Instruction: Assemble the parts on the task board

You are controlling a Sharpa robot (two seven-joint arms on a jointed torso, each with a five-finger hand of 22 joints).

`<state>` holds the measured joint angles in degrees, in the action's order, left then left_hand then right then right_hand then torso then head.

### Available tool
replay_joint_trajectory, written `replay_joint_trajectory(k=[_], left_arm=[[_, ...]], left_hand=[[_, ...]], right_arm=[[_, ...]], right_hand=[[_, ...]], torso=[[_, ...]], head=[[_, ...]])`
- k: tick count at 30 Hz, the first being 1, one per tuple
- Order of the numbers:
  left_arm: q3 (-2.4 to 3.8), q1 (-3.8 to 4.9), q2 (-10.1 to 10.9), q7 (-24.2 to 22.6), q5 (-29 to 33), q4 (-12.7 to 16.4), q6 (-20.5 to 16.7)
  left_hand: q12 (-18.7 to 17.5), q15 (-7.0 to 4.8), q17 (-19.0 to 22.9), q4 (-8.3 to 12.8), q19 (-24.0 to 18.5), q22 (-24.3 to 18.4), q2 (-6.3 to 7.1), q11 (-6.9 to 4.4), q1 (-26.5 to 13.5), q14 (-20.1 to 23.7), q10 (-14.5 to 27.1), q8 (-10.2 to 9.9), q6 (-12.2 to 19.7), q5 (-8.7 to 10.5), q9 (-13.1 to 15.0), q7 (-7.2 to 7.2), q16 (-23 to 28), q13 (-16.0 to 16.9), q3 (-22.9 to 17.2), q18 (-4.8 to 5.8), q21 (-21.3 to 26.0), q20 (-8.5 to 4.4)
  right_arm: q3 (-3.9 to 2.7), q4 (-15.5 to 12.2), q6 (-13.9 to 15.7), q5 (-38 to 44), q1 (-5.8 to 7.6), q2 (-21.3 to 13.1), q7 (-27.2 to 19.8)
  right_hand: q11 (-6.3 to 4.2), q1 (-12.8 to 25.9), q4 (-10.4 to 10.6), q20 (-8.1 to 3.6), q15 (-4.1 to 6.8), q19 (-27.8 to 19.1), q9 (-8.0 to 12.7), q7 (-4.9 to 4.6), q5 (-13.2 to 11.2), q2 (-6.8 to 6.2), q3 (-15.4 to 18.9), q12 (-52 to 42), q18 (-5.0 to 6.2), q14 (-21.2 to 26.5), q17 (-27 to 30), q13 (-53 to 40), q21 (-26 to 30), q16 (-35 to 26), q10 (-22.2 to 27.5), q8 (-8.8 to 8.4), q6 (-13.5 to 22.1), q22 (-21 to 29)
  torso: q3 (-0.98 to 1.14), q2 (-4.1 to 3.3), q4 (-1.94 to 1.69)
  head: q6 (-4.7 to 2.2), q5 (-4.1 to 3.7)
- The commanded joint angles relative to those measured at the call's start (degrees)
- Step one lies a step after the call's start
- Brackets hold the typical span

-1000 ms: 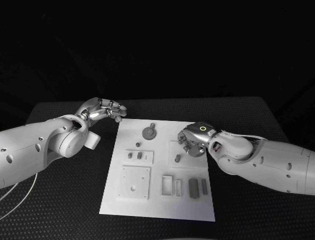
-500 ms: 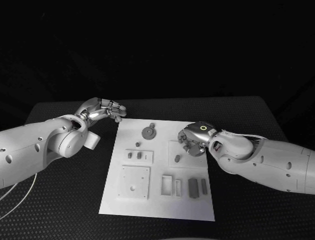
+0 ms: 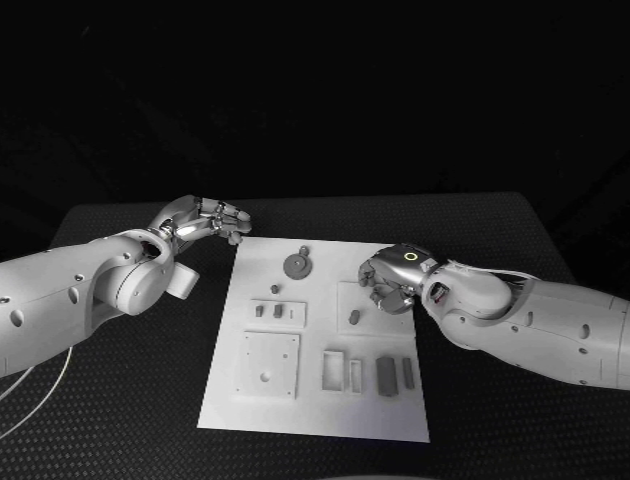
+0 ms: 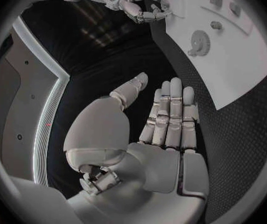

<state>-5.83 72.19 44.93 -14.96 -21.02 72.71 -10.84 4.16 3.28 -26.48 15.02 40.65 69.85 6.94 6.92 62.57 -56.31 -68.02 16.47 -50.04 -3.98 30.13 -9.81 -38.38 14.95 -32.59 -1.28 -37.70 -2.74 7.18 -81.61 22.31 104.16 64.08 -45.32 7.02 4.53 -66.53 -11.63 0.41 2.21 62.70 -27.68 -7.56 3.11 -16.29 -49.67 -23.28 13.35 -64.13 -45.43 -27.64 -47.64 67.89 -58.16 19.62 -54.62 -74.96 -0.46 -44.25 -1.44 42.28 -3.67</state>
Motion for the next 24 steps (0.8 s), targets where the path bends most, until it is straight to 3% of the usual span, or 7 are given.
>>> replay_joint_trajectory(k=[1, 12, 24], left_arm=[[0.04, 0.03, -0.03, -0.31, 0.37, 0.06, 0.84], [0.04, 0.01, -0.06, -0.33, 0.37, -0.10, 0.88], [0.04, 0.00, -0.01, -0.30, 0.37, -0.13, 0.89]], left_hand=[[-0.28, 0.10, -0.08, 0.08, 0.00, 0.06, -0.23, 0.05, -0.49, -0.52, 0.38, -0.27, 0.53, 0.28, -0.10, 0.04, 0.20, -0.08, 0.35, -0.75, 0.25, 0.40], [-0.27, 0.08, -0.19, 0.07, 0.04, 0.10, -0.32, 0.06, -0.45, -0.60, 0.43, -0.27, 0.58, 0.27, -0.10, 0.02, 0.28, -0.11, 0.35, -0.77, 0.29, 0.40], [-0.26, 0.07, -0.27, 0.09, 0.07, 0.13, -0.36, 0.07, -0.42, -0.64, 0.46, -0.26, 0.60, 0.27, -0.09, 0.01, 0.36, -0.13, 0.36, -0.78, 0.31, 0.39]], right_arm=[[0.01, -0.53, 0.32, -0.61, -0.05, -0.30, -0.94], [0.01, -1.69, 2.17, -0.09, -0.06, -1.15, -0.50], [0.00, -1.26, 0.91, 0.65, -0.06, -1.30, -0.28]], right_hand=[[0.05, 0.09, 0.20, 0.31, -0.45, -0.09, -0.11, -0.27, -0.33, -0.39, -0.29, 0.47, 1.65, 0.04, -0.09, 0.30, -0.12, 0.09, -0.70, 0.18, 0.03, -0.99], [-0.50, -0.59, 0.39, 0.08, 0.07, 0.44, -0.27, -0.05, -0.33, -0.16, -0.94, 0.30, 1.65, -0.35, -0.11, 1.04, -0.36, 0.25, -2.82, 0.48, -0.51, -0.97], [-0.50, -0.75, 0.34, 0.07, 0.08, 0.38, -0.29, -0.03, -0.33, -0.31, -1.19, 0.54, 1.65, -0.32, -0.06, 1.36, -0.29, 0.16, -2.84, 0.48, -0.53, -0.93]], torso=[[-0.01, 0.01, 0.04], [-0.02, 0.01, 0.06], [-0.03, 0.00, 0.05]], head=[[0.03, 0.01], [0.02, -0.08], [-0.03, -0.19]])
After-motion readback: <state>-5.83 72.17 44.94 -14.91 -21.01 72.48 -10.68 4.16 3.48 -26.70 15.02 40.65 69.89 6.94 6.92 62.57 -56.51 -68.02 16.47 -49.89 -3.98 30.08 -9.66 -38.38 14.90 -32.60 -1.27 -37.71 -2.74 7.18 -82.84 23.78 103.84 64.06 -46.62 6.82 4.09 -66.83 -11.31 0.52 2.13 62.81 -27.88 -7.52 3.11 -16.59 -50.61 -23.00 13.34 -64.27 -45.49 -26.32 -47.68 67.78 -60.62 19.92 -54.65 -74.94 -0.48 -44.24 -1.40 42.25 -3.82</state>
